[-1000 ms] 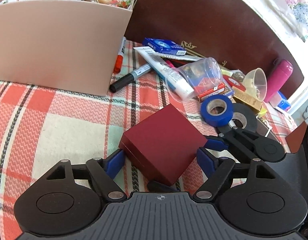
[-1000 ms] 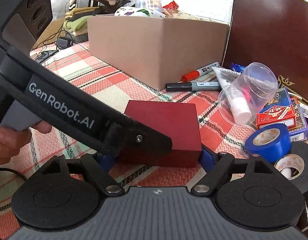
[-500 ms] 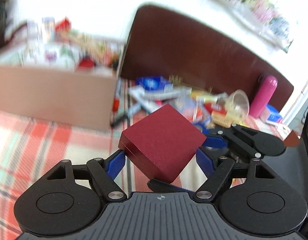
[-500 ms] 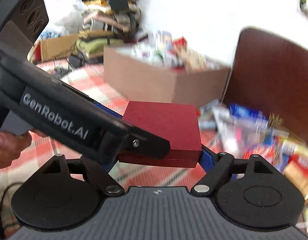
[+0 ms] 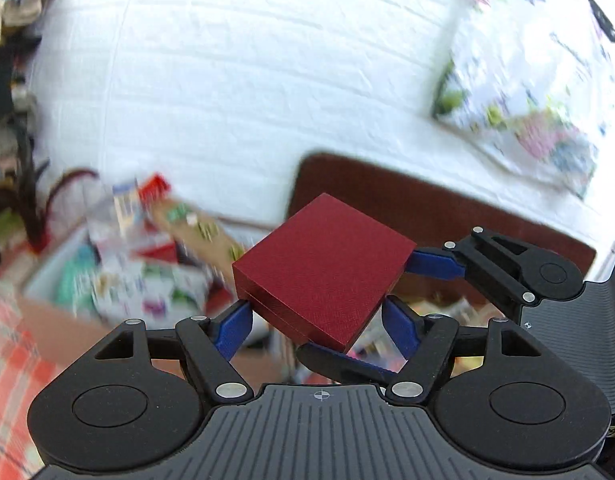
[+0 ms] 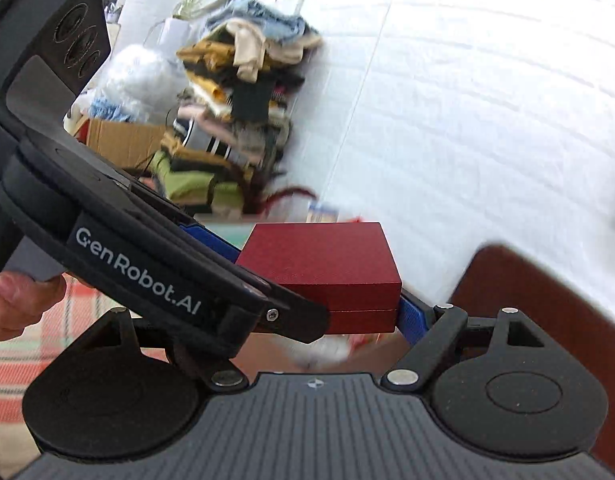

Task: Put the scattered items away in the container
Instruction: 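Lift the red box with the left tool and lower it into the cardboard box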

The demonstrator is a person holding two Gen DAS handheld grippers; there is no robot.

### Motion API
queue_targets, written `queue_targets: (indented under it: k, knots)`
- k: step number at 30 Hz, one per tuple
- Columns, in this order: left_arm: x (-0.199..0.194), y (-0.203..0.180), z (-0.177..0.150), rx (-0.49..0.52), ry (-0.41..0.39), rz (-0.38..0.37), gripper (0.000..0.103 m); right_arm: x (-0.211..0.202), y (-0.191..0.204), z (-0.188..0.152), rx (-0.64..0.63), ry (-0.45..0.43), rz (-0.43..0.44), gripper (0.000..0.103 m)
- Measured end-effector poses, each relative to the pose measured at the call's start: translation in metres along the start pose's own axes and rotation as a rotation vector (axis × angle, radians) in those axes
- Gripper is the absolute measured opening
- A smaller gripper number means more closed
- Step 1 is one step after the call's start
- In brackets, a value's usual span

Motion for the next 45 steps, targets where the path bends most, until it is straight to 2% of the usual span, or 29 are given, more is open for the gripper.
queue_targets:
  k: [3, 7, 12, 14, 16, 18, 20, 24, 29, 32, 36, 45]
  knots:
    - [0.024, 0.007, 0.029, 0.002, -0.017, 0.013, 0.082, 0.026, -0.023, 0.016, -0.040, -0.032, 0.005, 0.085]
    - [0.066, 0.025, 0.045, -0.055, -0.004, 0.016, 0.082, 0.063, -0.051, 0.022, -0.072, -0.051, 0.018, 0.085]
    - [0.125, 0.053, 0.032, -0.149, 0.037, 0.015, 0.081, 0.115, -0.080, -0.001, -0.041, -0.042, 0.037, 0.085]
    - [0.149, 0.067, 0.017, -0.149, 0.062, 0.041, 0.084, 0.136, -0.086, -0.019, -0.030, -0.028, 0.038, 0.085]
    - [0.168, 0.081, 0.002, -0.132, 0.135, 0.110, 0.085, 0.160, -0.087, -0.044, -0.021, 0.045, 0.023, 0.088]
    - [0.169, 0.093, -0.009, -0.115, 0.160, 0.123, 0.085, 0.170, -0.088, -0.069, -0.024, 0.112, 0.024, 0.088]
    - [0.169, 0.097, -0.015, -0.096, 0.171, 0.125, 0.084, 0.170, -0.089, -0.087, -0.029, 0.137, 0.036, 0.087]
    - [0.173, 0.084, -0.015, -0.057, 0.171, 0.113, 0.083, 0.166, -0.092, -0.098, 0.008, 0.154, 0.020, 0.084]
    - [0.177, 0.069, -0.014, -0.009, 0.170, 0.098, 0.082, 0.164, -0.096, -0.093, 0.027, 0.148, 0.008, 0.065]
    - [0.179, 0.060, -0.014, 0.020, 0.170, 0.090, 0.081, 0.162, -0.098, -0.093, 0.018, 0.159, 0.000, 0.058]
    - [0.186, 0.064, -0.015, 0.004, 0.176, 0.106, 0.080, 0.166, -0.100, -0.098, 0.006, 0.169, -0.008, 0.058]
    - [0.201, 0.082, -0.023, -0.020, 0.204, 0.164, 0.079, 0.193, -0.087, -0.105, -0.033, 0.170, 0.057, 0.060]
Point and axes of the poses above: each gripper's, at about its wrist camera, not at the fingertips, and x roughly the way its jaws point, y to its left, z to its top, the point moved 2 cm from there along x, roughly the way its jaws point, and after that the axes turned 11 degrees about -y, right-handed, at the moved point
